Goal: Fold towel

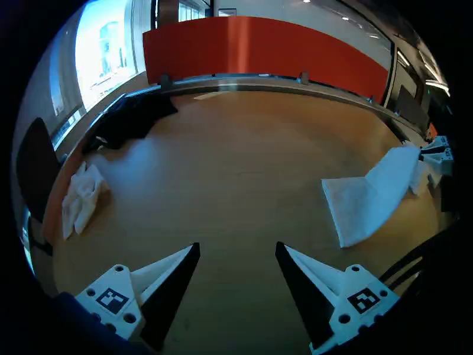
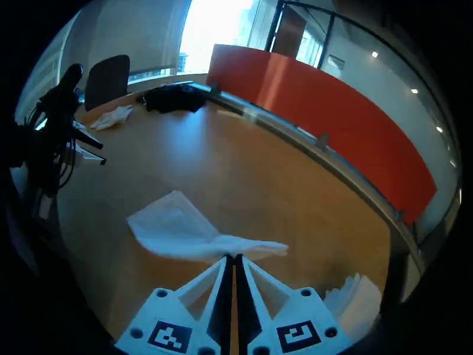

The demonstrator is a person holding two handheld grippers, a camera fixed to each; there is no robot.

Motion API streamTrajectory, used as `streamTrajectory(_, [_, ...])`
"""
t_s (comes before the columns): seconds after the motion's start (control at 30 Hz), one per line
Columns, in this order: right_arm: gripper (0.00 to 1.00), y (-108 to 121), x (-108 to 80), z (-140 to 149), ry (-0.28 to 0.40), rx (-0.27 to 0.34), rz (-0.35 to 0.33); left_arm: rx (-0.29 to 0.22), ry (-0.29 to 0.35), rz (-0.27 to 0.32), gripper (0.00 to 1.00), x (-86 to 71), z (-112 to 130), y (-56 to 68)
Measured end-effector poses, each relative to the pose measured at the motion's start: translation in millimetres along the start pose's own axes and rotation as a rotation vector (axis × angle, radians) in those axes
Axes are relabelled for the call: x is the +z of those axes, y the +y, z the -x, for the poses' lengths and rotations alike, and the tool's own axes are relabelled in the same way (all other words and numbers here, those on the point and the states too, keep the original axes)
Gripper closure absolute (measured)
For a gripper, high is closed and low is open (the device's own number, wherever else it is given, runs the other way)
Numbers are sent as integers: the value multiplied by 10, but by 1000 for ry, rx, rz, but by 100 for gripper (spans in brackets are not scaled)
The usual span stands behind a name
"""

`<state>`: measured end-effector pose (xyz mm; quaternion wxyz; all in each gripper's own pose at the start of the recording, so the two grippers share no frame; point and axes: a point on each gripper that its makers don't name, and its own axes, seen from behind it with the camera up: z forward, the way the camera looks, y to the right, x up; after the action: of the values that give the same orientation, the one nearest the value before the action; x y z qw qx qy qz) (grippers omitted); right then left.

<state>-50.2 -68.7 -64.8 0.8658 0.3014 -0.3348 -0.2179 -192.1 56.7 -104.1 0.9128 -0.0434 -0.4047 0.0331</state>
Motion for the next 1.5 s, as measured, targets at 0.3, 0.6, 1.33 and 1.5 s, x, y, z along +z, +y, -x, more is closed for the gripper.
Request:
streamTrajectory(0.3, [90,-92,37,-32,3,-14,-22,-1,2,4,5,0,2,25])
streamTrajectory(0.6, [90,-369,187,-195,25,-43,-80,2,10,7,5,5,-35,35])
streamTrajectory(1.33, [77,-1389,663,-180,-19,-71,-281,-5,10,-7,5,-13,-15,-88])
streamTrajectory(1.5, [26,-1355,664,-112,-33,-39,-278,-5,7,-9,5,-14,1,-103])
